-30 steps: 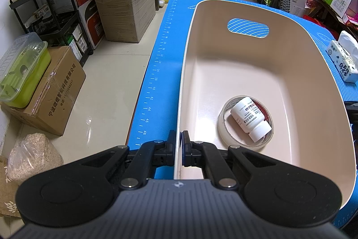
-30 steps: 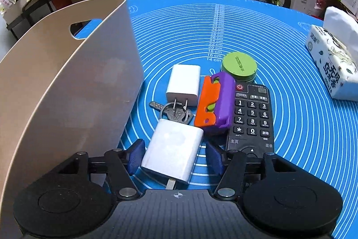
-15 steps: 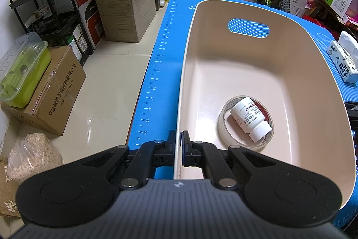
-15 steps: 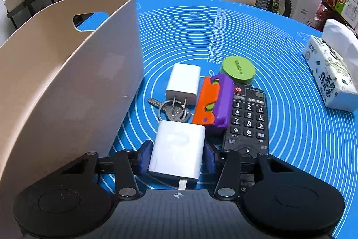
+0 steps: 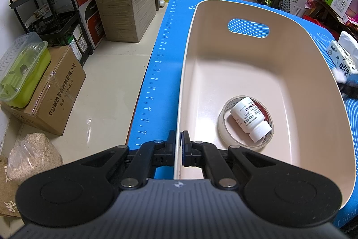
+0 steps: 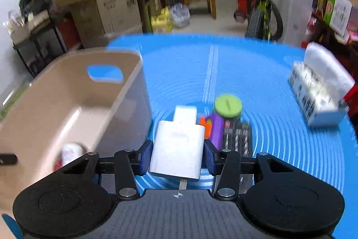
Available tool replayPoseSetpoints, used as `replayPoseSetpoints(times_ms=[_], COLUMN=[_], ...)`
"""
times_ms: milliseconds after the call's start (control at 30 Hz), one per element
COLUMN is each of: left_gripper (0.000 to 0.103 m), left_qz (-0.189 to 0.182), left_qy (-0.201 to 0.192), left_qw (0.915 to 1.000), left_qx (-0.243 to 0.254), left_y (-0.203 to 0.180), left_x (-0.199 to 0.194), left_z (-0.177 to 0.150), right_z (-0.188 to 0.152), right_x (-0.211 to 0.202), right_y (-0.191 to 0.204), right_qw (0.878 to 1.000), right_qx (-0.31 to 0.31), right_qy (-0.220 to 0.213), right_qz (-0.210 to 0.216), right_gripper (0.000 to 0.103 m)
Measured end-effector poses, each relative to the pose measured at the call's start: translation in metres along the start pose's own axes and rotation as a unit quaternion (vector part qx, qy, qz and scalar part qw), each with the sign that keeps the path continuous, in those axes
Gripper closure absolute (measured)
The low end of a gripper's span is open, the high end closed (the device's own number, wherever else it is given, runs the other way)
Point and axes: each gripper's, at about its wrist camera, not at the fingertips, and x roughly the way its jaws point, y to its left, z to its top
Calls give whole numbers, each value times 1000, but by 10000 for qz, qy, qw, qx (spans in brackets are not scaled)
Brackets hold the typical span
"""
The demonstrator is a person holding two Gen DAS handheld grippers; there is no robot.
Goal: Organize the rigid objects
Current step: 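Carry the white charger with the right tool into the basket and release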
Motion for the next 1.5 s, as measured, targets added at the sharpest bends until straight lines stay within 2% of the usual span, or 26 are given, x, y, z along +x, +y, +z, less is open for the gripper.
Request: replayPoseSetpoints(times_ms=[167, 400, 700, 867, 1100, 1500], left_gripper=[97, 97, 97, 97, 97, 97], left_qz=[0, 4, 0, -4, -14, -13], left_qy=[-2, -2, -3, 1, -9, -13], left_qw=[10000, 10000, 10000, 10000, 10000, 10000], left_qx=[2, 4, -6, 2, -3, -7], left_y=[1, 1, 2, 4, 6, 4], left_x=[0, 0, -1, 0, 0, 1], left_z=[0, 0, 0, 0, 0, 1], right_z=[19, 37, 62, 56, 47, 35], right_x=[-31, -32, 24, 54, 92, 126], right_y=[16, 67, 146, 170, 171, 173], right_qw=[9984, 9933, 9848, 9805, 9803, 9776], right_qx=[-181, -842, -1631, -1845, -1665, -1583], right_qy=[-488, -463, 87, 503, 1015, 1386], right_qz=[223, 641, 588, 447, 305, -10], right_gripper=[50, 49, 50, 50, 50, 49])
